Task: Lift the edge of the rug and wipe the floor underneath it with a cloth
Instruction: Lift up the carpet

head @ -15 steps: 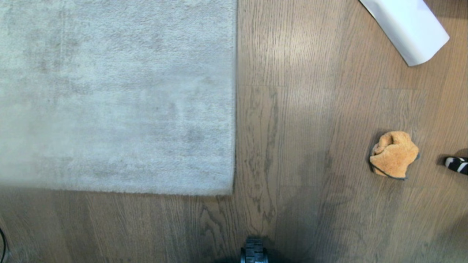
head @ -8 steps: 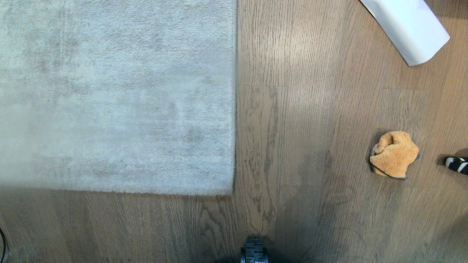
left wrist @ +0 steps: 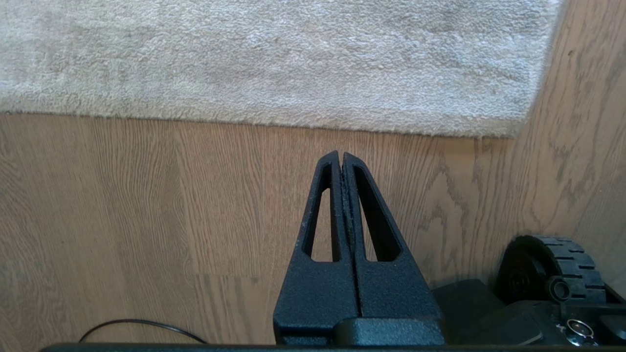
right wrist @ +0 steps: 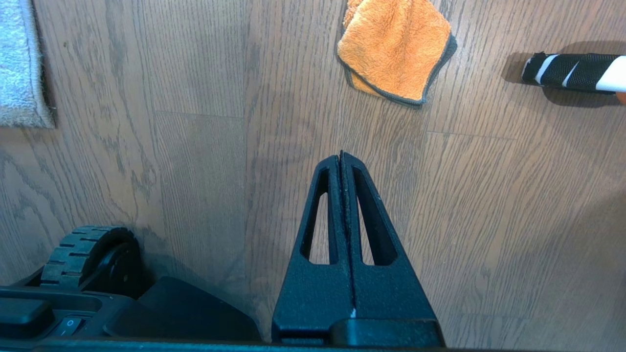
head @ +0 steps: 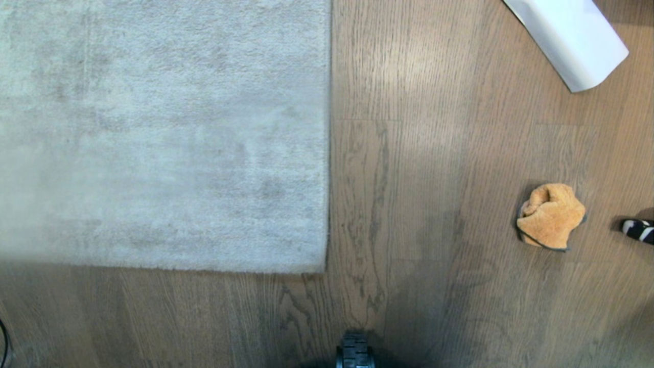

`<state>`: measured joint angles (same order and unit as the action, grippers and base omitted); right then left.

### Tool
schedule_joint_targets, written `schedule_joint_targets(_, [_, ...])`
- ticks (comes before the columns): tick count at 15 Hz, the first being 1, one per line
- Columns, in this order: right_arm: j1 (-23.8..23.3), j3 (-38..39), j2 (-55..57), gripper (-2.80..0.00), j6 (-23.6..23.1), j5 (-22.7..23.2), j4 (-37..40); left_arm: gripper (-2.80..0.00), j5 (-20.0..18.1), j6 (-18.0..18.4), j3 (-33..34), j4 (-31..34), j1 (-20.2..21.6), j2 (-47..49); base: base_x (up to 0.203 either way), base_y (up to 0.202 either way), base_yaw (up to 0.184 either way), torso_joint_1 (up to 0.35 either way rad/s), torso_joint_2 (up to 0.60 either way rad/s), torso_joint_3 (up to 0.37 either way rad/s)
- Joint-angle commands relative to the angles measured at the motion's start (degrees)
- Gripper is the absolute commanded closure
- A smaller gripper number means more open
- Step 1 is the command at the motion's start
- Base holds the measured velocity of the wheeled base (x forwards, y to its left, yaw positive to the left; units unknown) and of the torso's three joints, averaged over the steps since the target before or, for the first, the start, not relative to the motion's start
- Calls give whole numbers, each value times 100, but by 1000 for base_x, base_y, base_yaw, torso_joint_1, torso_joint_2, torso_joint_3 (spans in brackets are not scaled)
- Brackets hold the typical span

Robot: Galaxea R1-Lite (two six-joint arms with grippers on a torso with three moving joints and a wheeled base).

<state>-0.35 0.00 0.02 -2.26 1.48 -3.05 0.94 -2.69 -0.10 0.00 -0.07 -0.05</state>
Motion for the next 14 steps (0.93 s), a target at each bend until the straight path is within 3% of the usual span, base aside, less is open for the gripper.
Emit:
schedule_joint_targets(1, [0, 0, -2, 0, -3, 2, -3, 0, 3, -3, 1, 0, -1, 5, 0, 0, 0, 0, 0, 0])
schedule_joint_targets(14, [-1, 0, -2, 0, -3, 2, -3, 0, -15, 6, -8, 26, 7, 52, 0, 0, 0, 0, 0, 0])
